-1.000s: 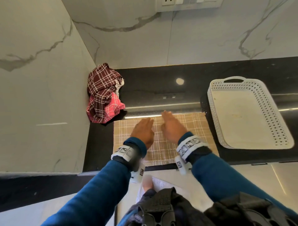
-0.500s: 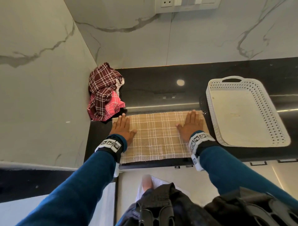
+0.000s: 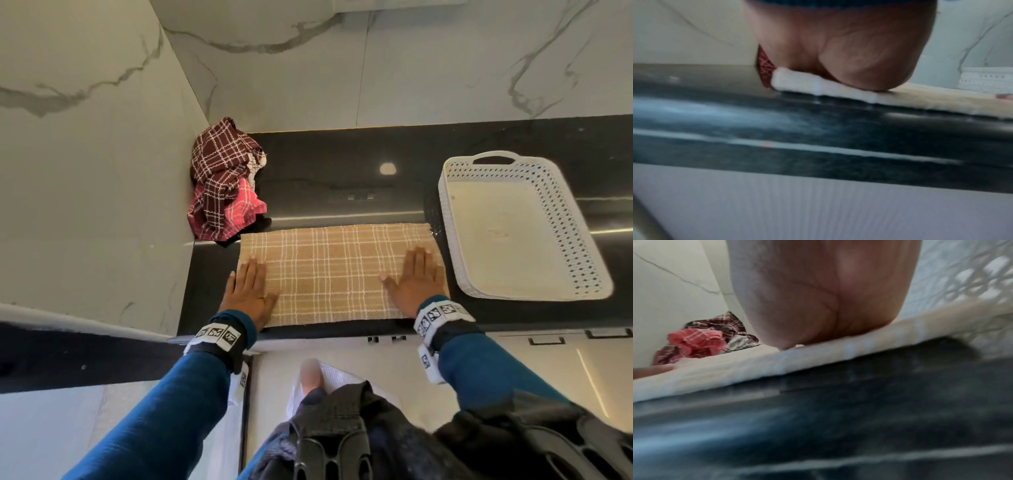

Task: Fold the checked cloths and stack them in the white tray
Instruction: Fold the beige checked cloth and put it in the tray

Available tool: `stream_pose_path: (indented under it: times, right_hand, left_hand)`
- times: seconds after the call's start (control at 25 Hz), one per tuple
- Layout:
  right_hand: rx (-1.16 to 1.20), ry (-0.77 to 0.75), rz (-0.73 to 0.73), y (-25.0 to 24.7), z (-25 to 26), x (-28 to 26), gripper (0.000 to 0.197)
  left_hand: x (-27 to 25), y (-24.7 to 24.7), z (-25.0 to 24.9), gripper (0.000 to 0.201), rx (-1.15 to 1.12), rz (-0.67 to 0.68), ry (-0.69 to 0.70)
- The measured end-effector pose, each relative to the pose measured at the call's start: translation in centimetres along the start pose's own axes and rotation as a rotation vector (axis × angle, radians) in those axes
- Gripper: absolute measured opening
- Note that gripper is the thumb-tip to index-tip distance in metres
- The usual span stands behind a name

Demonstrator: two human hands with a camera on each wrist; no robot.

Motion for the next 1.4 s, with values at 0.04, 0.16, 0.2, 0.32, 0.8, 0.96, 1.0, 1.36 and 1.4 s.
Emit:
stream_pose_path:
  times: [0.04,0.16,0.2,0.32,0.8,0.96,1.0,1.36,1.4]
  right_hand:
    - [0.023,0.031,0.013,-0.2,-0.3,-0.1,0.091]
    - [0.047,-0.065,-0.040,-0.7,5.0,-2.3,0.083]
    - [0.053,-0.177,-0.051,-0.4,8.3,-3.7,0.080]
    - [0.048,-0.429,-0.009,2.7,14.9,-8.0,0.078]
    - [0.109,-0.036,-0.231,3.6,-4.6,-6.0,0.082]
    - [0.117,0.034,-0.183,2.7,-3.0,-6.5,0.080]
    - [0.127,-0.002,-0.198,2.0,-1.7,-6.9,0.077]
    - [0.034,0.103,-0.143,-3.6,6.3,2.2,0.069]
    - [0.013,0.095,-0.133,-5.0,7.5,4.7,0.069]
  left_hand:
    - [-0.2,-0.1,0.4,0.075,0.005,0.008,-0.016]
    - [-1.0,-1.5,-4.4,0.072,-0.050,-0.033,0.067]
    - [-1.6,-1.9,-7.4,0.071,-0.071,-0.039,0.139]
    - [-2.8,0.0,-13.2,0.068,-0.010,0.017,0.269]
    - [-4.4,2.4,-1.2,0.072,-0.098,-0.129,-0.016]
    - [-4.6,0.7,-1.2,0.070,-0.111,-0.108,-0.046]
    - [-4.2,-0.4,-1.3,0.067,-0.107,-0.129,-0.056]
    - [0.8,-4.8,0.3,0.039,-0.086,-0.078,-0.069]
    - [0.5,-4.6,-0.2,0.035,-0.086,-0.037,-0.074]
Point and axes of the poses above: each hand's wrist, its own x-axis towards the middle knuckle, its own y-axis out of the palm, z = x × y, the point moved 9 cm from there along x, towards the middle knuckle, and after that the axes turned 2 degrees about x, right-handed, at the moved point
